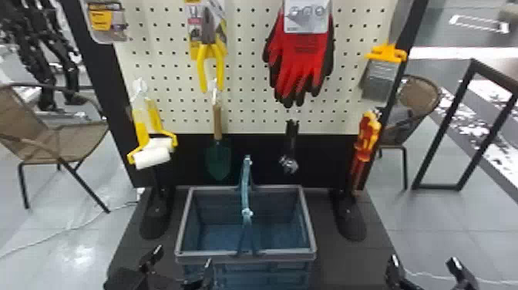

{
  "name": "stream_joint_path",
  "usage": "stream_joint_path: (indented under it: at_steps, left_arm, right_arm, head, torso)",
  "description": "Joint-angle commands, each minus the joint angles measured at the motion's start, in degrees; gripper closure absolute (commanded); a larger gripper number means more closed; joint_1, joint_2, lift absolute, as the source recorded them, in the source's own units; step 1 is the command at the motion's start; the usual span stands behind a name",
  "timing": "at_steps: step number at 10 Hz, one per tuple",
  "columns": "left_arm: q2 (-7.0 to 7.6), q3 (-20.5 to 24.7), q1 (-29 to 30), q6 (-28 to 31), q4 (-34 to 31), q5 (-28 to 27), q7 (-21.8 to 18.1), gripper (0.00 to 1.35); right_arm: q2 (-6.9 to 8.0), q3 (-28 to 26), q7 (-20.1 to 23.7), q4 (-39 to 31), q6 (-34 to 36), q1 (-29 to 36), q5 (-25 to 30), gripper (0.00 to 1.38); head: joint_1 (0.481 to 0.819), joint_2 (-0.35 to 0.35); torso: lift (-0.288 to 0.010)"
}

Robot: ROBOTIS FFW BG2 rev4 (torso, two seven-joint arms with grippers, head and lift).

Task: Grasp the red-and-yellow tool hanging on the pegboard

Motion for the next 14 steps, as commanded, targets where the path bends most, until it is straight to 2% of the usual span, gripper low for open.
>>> stream_joint_path:
  at_steps: [1, 2, 3, 4, 5, 7, 10, 12, 14]
  left_arm:
    - [0.03, 0.0, 0.0, 0.0, 0.0, 0.12, 0.0, 0.13]
    - [0.12, 0.0, 0.0, 0.09, 0.0, 0.12, 0.0, 0.13]
    - [0.12, 0.0, 0.0, 0.09, 0.0, 0.12, 0.0, 0.13]
    - [0.12, 0.0, 0.0, 0.09, 0.0, 0.12, 0.0, 0.13]
    - [0.12, 0.0, 0.0, 0.17, 0.0, 0.12, 0.0, 0.13]
    - [0.03, 0.0, 0.18, 0.17, 0.0, 0.21, 0.0, 0.13]
    - [0.03, -0.18, -0.17, 0.35, 0.0, 0.12, 0.0, 0.13]
    - [-0.06, -0.35, -0.26, 0.35, 0.18, 0.03, 0.0, 0.13]
    - [-0.32, -0.18, -0.35, 0.26, 0.18, 0.03, 0.0, 0.13]
  right_arm:
    - [0.32, 0.69, 0.19, -1.1, 3.05, -1.1, -1.08, 0.13]
    - [-1.49, 1.65, 1.51, -1.72, 6.39, -2.24, -3.19, 0.12]
    - [-3.34, 1.92, 4.59, -1.89, 10.17, -4.0, -5.12, 0.12]
    - [-4.75, 1.83, 7.49, -2.24, 13.95, -6.02, -6.0, 0.12]
    - [-5.89, 1.83, 8.63, -2.68, 16.67, -7.69, -6.44, 0.12]
    - [-6.86, 1.3, 11.97, -1.28, 20.54, -12.35, -7.58, 0.11]
    - [-7.73, -1.51, 19.35, 0.31, 27.13, -20.78, -5.73, 0.11]
    - [-9.4, -1.86, 24.45, 1.71, 32.05, -25.79, -5.91, 0.1]
    - [-10.46, -1.86, 29.28, 2.68, 37.68, -29.57, -4.06, 0.09]
  head:
    - [0.549, 0.0]
    - [0.549, 0.0]
    - [0.549, 0.0]
    - [0.549, 0.0]
    - [0.549, 0.0]
    - [0.549, 0.0]
    - [0.549, 0.0]
    - [0.549, 0.0]
    - [0.549, 0.0]
  torso:
    - [-0.1]
    - [-0.1]
    - [-0.1]
    - [-0.1]
    - [-0.1]
    - [-0.1]
    - [-0.1]
    - [-0.1]
    - [-0.1]
